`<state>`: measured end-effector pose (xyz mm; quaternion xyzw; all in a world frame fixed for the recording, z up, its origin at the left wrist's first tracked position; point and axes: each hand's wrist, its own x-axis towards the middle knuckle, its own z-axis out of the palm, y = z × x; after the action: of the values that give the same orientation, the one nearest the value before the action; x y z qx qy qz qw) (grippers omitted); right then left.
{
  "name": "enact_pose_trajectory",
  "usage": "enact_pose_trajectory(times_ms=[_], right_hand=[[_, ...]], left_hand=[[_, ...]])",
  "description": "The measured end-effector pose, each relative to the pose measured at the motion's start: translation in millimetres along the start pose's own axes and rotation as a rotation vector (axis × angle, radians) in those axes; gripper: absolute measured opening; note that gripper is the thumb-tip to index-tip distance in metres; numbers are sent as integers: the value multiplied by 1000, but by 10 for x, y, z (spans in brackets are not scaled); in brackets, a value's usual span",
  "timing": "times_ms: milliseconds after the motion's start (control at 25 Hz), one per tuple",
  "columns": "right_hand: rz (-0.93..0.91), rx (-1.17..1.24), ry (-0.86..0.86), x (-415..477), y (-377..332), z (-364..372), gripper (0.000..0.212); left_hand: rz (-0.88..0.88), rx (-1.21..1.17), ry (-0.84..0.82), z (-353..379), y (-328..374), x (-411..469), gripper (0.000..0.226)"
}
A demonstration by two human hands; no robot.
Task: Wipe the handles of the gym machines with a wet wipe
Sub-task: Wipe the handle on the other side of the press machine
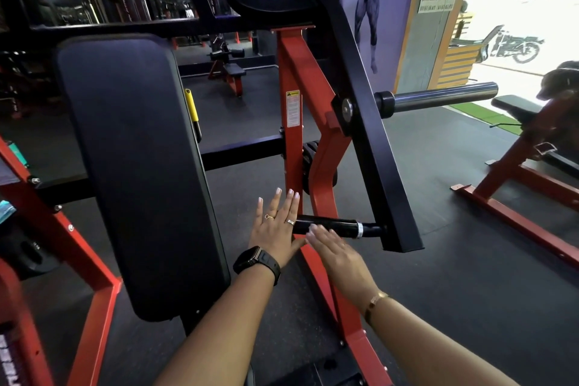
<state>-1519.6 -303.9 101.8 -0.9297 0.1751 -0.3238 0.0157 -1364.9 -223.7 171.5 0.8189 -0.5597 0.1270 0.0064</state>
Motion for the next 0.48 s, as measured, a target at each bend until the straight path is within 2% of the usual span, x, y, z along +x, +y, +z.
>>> enact_pose_trajectory(times_ms=[120, 200, 320, 400, 480], right_hand=[[284, -5, 51, -320, 337, -79, 75], [479, 40, 95, -241, 365, -100, 62], [626, 119, 176, 21, 279, -114, 40], [761, 179, 143, 4, 223, -53, 40], [747, 130, 104, -134, 185, 30, 46]], left_hand=[[2, 5, -27, 7, -3, 8, 94], [-6, 9, -34, 13, 13, 12, 96], [-11, 24, -44, -11, 16, 15, 96], [-10, 10, -64, -29, 10, 20, 95], [-8, 10, -87, -45, 8, 24, 95]])
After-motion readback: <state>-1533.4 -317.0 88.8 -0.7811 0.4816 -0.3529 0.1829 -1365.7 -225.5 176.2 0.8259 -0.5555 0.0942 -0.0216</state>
